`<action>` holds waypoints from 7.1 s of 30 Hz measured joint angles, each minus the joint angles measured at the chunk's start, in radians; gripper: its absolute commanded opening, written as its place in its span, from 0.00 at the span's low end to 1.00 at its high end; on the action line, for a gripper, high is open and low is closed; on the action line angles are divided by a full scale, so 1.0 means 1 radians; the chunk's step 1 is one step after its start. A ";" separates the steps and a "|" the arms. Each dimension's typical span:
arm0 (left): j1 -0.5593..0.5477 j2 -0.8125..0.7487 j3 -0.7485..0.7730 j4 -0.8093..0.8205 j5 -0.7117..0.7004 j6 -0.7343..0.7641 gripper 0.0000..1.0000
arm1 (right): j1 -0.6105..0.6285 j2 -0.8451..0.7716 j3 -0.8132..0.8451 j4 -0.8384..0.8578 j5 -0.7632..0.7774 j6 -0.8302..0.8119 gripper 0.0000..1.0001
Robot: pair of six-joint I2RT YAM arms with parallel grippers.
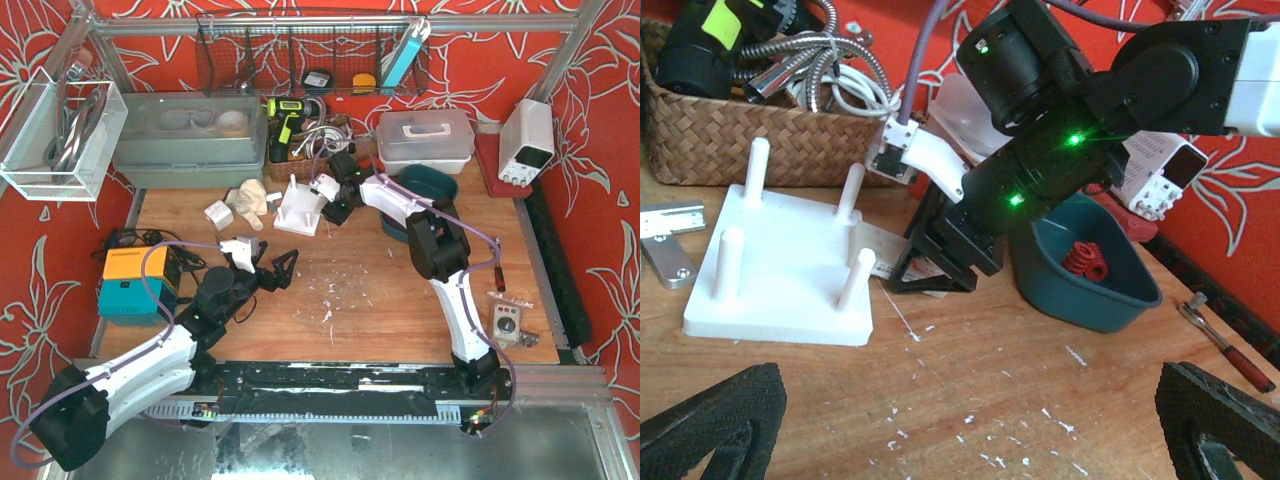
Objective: Install the large spring
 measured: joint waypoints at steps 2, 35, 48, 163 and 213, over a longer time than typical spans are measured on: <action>0.000 0.000 0.000 0.006 0.001 0.000 1.00 | 0.000 0.013 0.015 -0.009 -0.002 -0.005 0.61; -0.001 0.126 -0.002 0.068 0.022 0.000 1.00 | -0.005 -0.676 -0.623 0.207 0.015 0.414 0.07; -0.001 0.125 0.001 0.050 0.022 0.000 1.00 | -0.006 -1.046 -0.896 0.008 0.498 0.884 0.08; -0.106 0.184 0.105 -0.036 -0.045 0.060 1.00 | -0.312 -0.581 -0.744 0.395 0.135 0.544 0.00; -0.359 0.348 0.092 0.321 0.071 1.467 0.87 | 0.203 -1.033 -0.871 0.148 -0.408 0.407 0.00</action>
